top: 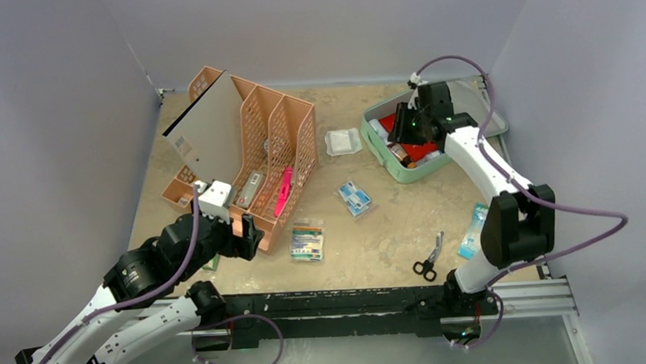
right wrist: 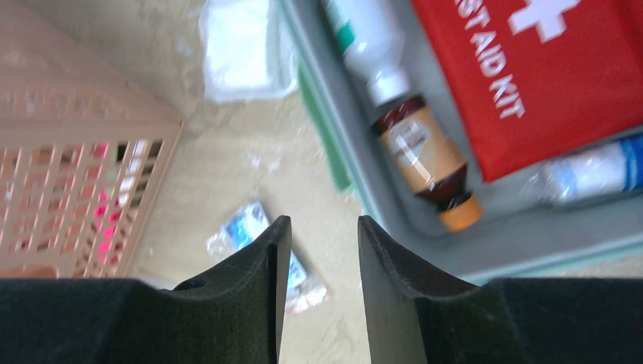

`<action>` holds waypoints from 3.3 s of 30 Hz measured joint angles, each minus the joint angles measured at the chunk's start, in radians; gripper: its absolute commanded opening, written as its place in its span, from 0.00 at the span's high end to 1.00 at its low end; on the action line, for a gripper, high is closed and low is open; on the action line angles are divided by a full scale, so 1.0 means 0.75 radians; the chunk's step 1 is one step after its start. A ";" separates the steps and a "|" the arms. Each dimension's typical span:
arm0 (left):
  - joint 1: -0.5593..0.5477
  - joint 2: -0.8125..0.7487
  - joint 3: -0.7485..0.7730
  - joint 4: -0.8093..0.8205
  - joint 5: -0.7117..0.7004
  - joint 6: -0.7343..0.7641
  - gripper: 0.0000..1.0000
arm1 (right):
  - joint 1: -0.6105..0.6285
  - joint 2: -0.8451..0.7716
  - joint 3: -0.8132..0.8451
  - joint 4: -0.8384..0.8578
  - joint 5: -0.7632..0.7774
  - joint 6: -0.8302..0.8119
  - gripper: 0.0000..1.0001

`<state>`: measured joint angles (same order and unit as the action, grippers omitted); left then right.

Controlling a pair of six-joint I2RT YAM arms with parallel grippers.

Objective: Organize the medicine kit
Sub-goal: Pick up the medical item at the center of the board, then place the medical item at the medicine box.

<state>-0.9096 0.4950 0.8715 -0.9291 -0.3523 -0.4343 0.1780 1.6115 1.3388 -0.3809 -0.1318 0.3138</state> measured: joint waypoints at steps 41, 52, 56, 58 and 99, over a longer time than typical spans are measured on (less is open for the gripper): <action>0.000 -0.179 -0.005 -0.014 -0.082 -0.025 0.12 | 0.844 0.193 -0.286 0.121 0.565 -0.217 0.47; 0.000 -0.181 -0.005 -0.021 -0.096 -0.026 0.12 | 0.877 0.245 -0.282 0.126 0.680 -0.269 0.78; 0.000 -0.186 -0.005 -0.021 -0.101 -0.026 0.12 | 0.877 0.233 -0.287 0.126 0.688 -0.271 0.94; 0.000 -0.188 -0.005 -0.021 -0.102 -0.026 0.12 | 0.878 0.209 -0.300 0.126 0.687 -0.267 1.00; 0.000 -0.166 -0.005 -0.021 -0.100 -0.026 0.12 | 0.287 0.141 0.080 0.210 0.677 -0.879 1.00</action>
<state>-0.9096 0.3702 0.8680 -0.9447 -0.4271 -0.4541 0.3931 1.7172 1.3987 -0.2234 0.3759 -0.3458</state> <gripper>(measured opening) 0.880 0.004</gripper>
